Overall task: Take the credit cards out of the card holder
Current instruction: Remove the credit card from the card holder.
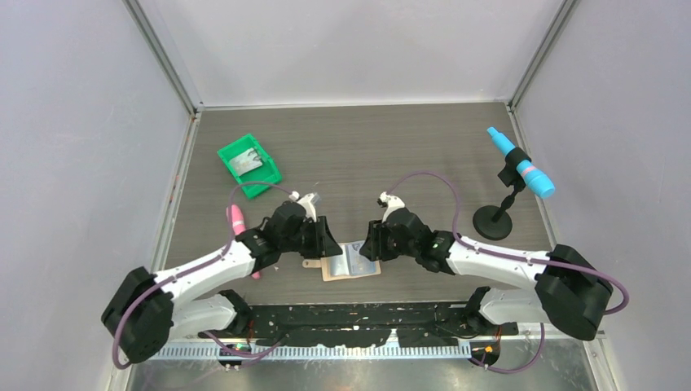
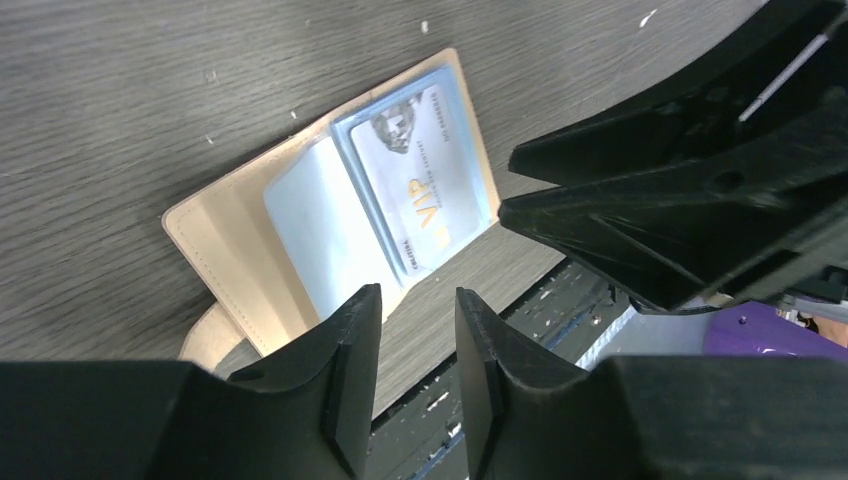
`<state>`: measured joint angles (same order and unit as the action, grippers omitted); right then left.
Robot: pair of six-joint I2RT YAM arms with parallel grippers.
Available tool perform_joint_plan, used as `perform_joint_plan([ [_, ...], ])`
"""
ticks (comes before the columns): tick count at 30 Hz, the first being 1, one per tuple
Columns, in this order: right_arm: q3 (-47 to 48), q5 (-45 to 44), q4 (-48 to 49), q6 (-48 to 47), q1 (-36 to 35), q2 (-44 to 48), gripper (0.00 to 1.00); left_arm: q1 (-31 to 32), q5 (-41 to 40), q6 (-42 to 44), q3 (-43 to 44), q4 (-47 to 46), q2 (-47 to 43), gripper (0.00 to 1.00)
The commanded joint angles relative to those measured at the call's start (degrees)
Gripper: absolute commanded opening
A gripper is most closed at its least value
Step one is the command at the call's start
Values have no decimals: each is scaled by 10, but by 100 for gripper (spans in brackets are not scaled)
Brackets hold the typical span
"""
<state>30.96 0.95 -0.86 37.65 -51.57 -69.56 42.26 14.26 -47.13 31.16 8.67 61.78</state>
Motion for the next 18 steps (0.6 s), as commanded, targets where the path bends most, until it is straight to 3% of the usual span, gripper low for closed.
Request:
perform_joint_plan([
  [1, 7, 26, 51, 6, 5, -23, 44, 3, 28, -33, -34, -143, 46, 34],
  [18, -20, 16, 87, 14, 13, -75, 39, 4, 14, -40, -66, -226, 146, 28],
])
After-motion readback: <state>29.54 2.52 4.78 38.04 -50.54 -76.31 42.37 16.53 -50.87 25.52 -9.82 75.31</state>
